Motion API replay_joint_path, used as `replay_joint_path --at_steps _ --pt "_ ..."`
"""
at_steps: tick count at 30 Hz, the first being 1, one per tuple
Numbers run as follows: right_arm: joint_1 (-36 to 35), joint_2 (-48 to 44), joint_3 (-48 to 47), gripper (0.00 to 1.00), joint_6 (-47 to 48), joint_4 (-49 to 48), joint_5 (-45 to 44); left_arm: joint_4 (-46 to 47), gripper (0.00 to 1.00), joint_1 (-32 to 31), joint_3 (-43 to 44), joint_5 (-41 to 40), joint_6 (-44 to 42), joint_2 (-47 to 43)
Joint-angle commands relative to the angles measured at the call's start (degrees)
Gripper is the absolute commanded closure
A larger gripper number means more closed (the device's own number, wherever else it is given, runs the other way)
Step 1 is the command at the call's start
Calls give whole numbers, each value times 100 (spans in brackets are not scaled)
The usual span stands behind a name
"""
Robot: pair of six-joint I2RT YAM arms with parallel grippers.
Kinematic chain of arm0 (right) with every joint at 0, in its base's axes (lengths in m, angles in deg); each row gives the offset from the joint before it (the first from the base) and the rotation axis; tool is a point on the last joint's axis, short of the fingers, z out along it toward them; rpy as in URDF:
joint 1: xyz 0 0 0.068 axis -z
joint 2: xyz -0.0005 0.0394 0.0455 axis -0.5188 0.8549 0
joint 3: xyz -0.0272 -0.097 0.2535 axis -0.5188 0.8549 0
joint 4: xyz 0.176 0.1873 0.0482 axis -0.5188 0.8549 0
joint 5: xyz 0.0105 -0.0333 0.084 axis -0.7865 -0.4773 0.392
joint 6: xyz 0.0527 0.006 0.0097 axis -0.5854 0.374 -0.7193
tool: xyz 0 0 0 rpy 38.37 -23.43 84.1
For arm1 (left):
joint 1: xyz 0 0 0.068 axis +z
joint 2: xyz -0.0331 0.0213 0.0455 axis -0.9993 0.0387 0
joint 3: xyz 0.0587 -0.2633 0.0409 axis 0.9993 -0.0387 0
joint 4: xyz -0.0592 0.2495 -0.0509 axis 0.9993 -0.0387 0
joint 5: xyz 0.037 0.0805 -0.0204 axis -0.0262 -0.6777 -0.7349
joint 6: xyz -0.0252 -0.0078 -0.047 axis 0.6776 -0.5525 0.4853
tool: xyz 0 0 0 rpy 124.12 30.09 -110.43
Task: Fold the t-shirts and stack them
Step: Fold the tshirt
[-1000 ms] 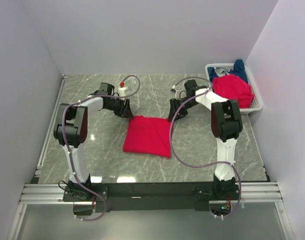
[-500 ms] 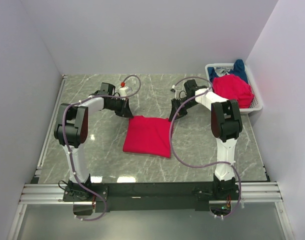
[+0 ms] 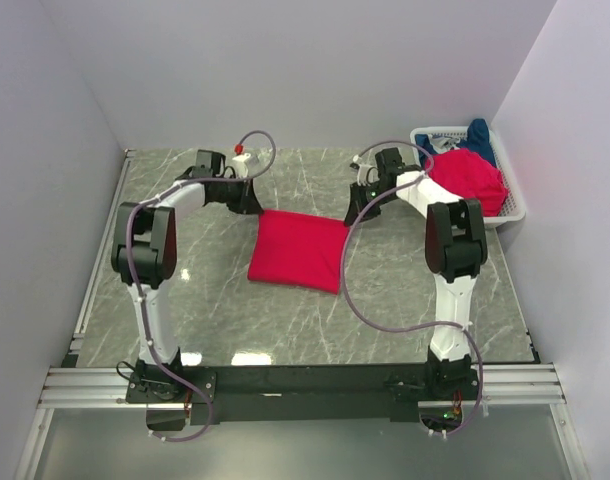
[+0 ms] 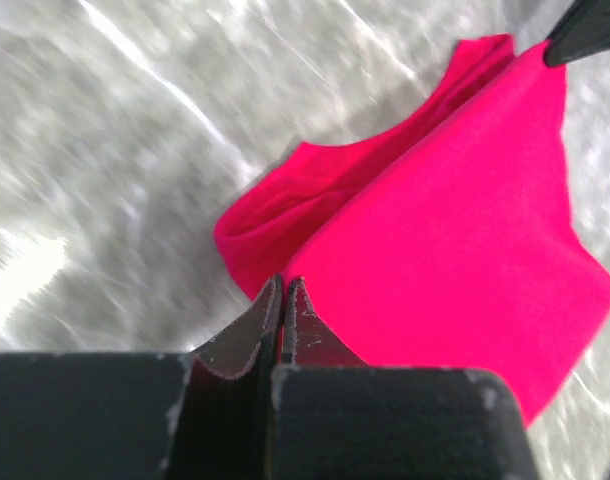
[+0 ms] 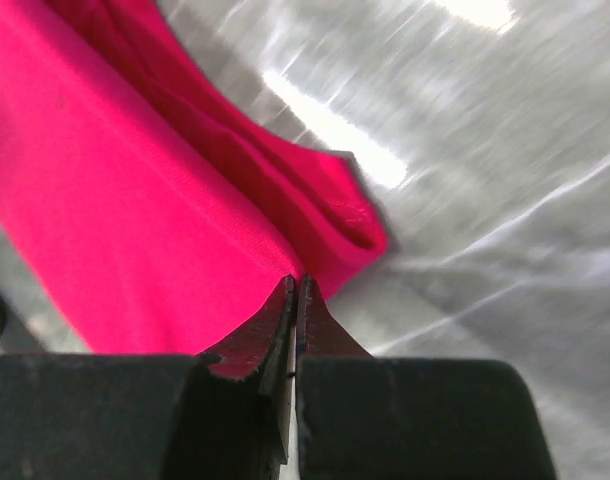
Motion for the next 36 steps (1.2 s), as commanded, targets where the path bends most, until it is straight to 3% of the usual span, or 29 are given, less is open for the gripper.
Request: replay_joint_path --at_steps 1,7,12,13,14,16,17,20,25,26,31,36 --pt "83 362 -382 100 -252 -381 -648 140 99 76 676 -443 198 490" --pt "83 907 -1330 100 -517 66 -1263 -352 99 67 1389 -874 471 1168" --pt "92 1355 -2087 100 -517 436 -1449 -459 99 67 1364 -989 866 1178" --pt "84 1373 -2157 88 -508 471 -1440 -389 97 76 1259 -937 901 1142" --pt "83 1408 -2280 76 -682 489 -1405 -345 83 84 1180 -919 997 1012" --pt "92 1365 -2403 55 -693 620 -1370 -13 68 119 839 -745 1121 766" --pt "101 1156 -2369 52 -675 621 -1300 190 58 207 654 -647 1295 407" --pt "110 341 -1853 49 -623 384 -906 822 48 418 -67 -401 1516 -549" --pt "84 -936 -649 51 -1043 -317 333 868 52 410 -788 91 1586 -1642" --pt "40 -1217 -159 53 -1375 -468 927 982 58 323 -938 492 1874 -1862" --pt "-399 -1606 1277 74 -2396 -1714 2204 1842 78 -319 -2069 1102 2859 -2259" --pt "-1128 -1510 2034 78 -2836 -2217 2488 2819 82 -1031 -2828 1261 3828 -2146"
